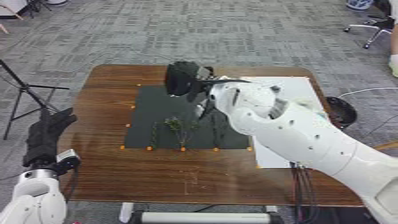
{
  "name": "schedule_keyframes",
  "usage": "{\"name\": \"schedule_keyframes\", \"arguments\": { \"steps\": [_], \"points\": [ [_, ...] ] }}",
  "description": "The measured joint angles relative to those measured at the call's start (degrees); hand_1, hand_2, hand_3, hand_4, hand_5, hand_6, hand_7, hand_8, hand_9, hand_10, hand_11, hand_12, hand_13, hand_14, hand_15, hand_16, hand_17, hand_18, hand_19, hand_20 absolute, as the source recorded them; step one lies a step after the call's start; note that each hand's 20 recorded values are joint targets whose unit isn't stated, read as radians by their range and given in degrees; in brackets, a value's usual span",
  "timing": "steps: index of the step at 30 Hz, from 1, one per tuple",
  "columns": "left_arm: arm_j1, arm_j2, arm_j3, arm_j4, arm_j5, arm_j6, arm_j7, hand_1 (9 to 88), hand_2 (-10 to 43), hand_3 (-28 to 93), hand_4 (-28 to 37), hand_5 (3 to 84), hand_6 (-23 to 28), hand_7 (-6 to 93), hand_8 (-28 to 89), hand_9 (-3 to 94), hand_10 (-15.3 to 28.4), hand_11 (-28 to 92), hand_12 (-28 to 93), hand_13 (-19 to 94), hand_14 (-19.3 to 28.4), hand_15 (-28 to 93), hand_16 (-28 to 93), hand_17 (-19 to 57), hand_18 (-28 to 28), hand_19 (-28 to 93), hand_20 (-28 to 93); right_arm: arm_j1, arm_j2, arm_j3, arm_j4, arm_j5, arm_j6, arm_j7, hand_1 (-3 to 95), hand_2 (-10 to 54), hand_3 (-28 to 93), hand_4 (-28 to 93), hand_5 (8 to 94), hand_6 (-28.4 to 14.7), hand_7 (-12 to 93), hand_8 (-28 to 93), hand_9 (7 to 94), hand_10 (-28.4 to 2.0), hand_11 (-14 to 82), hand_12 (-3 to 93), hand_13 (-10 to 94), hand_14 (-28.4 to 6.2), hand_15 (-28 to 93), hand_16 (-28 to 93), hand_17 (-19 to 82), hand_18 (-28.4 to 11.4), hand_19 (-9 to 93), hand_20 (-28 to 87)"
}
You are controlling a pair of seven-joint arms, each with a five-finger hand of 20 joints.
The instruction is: Arrange flowers
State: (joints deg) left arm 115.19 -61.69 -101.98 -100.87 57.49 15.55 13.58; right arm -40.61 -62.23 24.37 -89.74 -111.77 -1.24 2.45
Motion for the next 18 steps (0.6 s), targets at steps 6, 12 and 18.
{"name": "schedule_keyframes", "arguments": {
  "steps": [6, 12, 18],
  "points": [
    [-0.6, 0.27, 0.64, 0.38, -0.02, 0.19, -0.24, 22.0, 28.9, 50, -28.3, 54.7, 4.2, 10.9, -7, 53.5, 15.4, 19, 11, 38, 16.0, 14, 1, 8.2, 10.4, 8, 18, -1.7, -6.3, -1.1, 1.3, -2.5, -4.7, -1.7, 67.0, -9.5, 58, -12, 75.7, 1.7, 24, 9, 85.0, -8.1, 7.0, 38.9, 90, 0.0, 66, 34, 63, -12.5, 93, 66],
    [-1.5, 0.65, 1.56, 0.52, -0.02, 0.17, -0.28, 21.3, 27.7, 52, -28.3, 54.3, 4.2, 11.1, -7, 53.1, 15.4, 20, 11, 38, 16.1, 14, 1, 8.1, 10.5, 9, 18, -2.5, -9.5, -1.6, 1.8, -4.3, -7.5, -3.9, 66.8, -9.5, 58, -12, 75.6, 1.9, 25, 9, 85.0, -8.2, 6.9, 38.7, 90, 0.0, 66, 34, 63, -12.7, 93, 67],
    [-1.7, 0.71, 1.68, 0.32, 0.00, 0.03, -0.27, 20.6, 26.1, 53, -28.3, 54.1, 4.4, 11.3, -7, 52.9, 15.5, 20, 11, 38, 16.3, 15, 1, 8.0, 10.7, 9, 18, -3.6, -10.4, -1.5, 2.1, -7.0, -8.0, -4.1, 65.4, -9.5, 59, -13, 75.9, 2.4, 25, 8, 85.6, -7.1, 6.2, 37.3, 89, -0.3, 67, 34, 63, -12.7, 93, 67]
  ]
}}
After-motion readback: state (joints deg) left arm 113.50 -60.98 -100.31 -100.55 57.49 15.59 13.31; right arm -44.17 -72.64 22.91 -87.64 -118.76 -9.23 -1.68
